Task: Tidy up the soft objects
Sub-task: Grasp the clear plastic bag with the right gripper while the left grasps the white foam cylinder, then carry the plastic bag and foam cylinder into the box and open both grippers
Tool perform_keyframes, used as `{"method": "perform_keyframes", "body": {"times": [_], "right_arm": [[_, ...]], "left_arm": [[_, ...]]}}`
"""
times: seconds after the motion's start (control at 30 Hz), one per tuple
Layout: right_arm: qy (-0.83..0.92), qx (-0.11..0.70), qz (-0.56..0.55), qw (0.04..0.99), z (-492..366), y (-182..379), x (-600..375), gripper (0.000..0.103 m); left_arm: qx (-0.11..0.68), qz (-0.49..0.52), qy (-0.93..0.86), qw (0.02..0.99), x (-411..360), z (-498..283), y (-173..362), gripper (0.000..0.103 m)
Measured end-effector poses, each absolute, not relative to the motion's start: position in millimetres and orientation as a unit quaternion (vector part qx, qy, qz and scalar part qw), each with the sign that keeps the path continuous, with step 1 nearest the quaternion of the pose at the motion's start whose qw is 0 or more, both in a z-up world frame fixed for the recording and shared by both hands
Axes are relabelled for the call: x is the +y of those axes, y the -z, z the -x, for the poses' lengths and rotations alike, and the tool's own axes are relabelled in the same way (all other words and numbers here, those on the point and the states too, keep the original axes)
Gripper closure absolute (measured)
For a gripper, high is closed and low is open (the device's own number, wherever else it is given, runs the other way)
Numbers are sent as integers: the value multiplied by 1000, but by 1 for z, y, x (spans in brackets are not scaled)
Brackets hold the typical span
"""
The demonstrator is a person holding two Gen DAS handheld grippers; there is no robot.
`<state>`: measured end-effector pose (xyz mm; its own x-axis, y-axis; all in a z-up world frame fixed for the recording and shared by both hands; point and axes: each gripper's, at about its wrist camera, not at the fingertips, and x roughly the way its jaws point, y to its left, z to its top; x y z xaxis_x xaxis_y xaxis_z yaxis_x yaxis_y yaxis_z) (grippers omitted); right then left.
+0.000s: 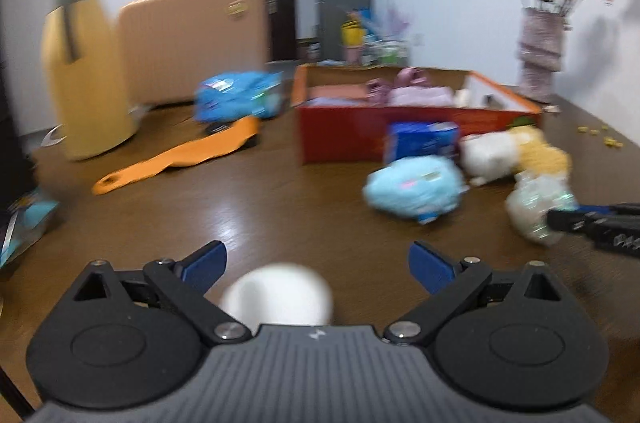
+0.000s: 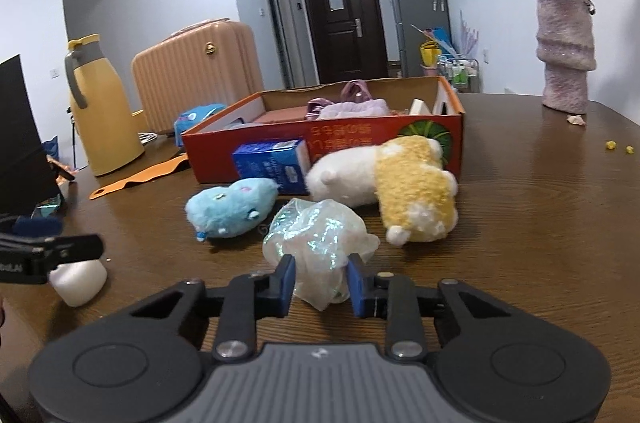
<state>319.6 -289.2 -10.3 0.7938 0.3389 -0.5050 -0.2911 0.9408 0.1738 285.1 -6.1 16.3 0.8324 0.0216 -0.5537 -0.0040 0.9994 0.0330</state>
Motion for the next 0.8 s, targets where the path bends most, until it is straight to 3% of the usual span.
{"method": "perform_keyframes", "body": {"times": [0.17, 0.2, 0.27, 0.3, 0.8], "right_arm": [[-181, 272, -39, 944, -311, 7, -276, 89], [-182, 271, -36, 944, -307, 6, -275, 89], [-181, 271, -32, 945, -299, 3, -273, 89], [-178, 271, -32, 946, -294, 2, -274, 90], [-174, 245, -38, 953, -243, -18, -288, 99]], "left_arm": [[313, -1, -38, 949, 10, -285, -1, 5], [315, 9, -38, 948, 11, -285, 0, 10], [321, 28, -24, 946, 15, -284, 1, 42], [325, 34, -14, 945, 17, -283, 2, 45], [269, 53, 87, 958, -30, -265, -38, 45]]}}
